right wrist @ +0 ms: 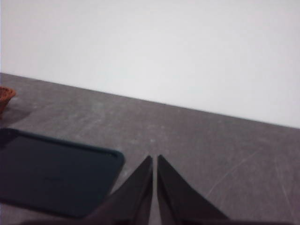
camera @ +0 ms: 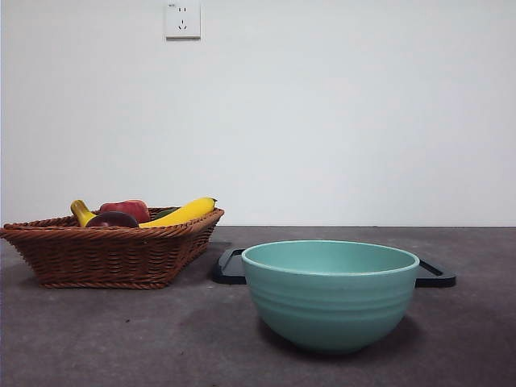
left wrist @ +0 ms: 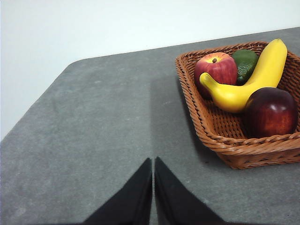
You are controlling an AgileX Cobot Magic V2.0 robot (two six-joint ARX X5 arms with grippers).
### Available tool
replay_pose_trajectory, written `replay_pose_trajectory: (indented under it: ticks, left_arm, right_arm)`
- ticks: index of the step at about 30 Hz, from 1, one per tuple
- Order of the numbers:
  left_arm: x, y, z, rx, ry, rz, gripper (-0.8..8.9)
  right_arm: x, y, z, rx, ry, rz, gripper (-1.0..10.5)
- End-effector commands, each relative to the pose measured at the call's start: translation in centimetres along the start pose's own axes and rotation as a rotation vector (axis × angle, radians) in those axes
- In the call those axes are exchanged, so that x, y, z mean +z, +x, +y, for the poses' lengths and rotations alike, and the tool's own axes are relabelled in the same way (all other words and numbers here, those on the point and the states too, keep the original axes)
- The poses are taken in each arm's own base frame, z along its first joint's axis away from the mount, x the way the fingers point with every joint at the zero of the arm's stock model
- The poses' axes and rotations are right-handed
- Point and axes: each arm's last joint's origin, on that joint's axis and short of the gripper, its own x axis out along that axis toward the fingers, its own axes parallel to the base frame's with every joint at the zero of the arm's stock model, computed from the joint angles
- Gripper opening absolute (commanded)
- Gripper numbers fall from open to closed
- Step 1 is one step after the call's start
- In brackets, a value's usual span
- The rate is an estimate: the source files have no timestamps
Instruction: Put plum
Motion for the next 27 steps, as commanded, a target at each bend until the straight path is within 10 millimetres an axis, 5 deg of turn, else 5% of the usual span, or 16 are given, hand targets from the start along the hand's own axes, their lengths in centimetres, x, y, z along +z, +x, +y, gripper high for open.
replay_pose_trajectory:
  ticks: [1,17,27]
  left_arm:
    - [-0.7,0.2,-0.1,-0.001,-0.001,0.027,0.06]
    - [-0.7,0.2,-0.1,-0.001,-0.001,0.027,0.06]
    - [-0.7,0.2,-0.1,-0.001,-0.002,0.027,0.06]
  right_arm:
    - [-0.6,0.0,0.1,-0.016,0.037,-0.001,0.1]
    - [-3.0,-0.1,0.2,-0.025,0.077,0.204,0.0]
    - [-2.9,-0.1,0.2,-0.028,0.082,0.191,0.0]
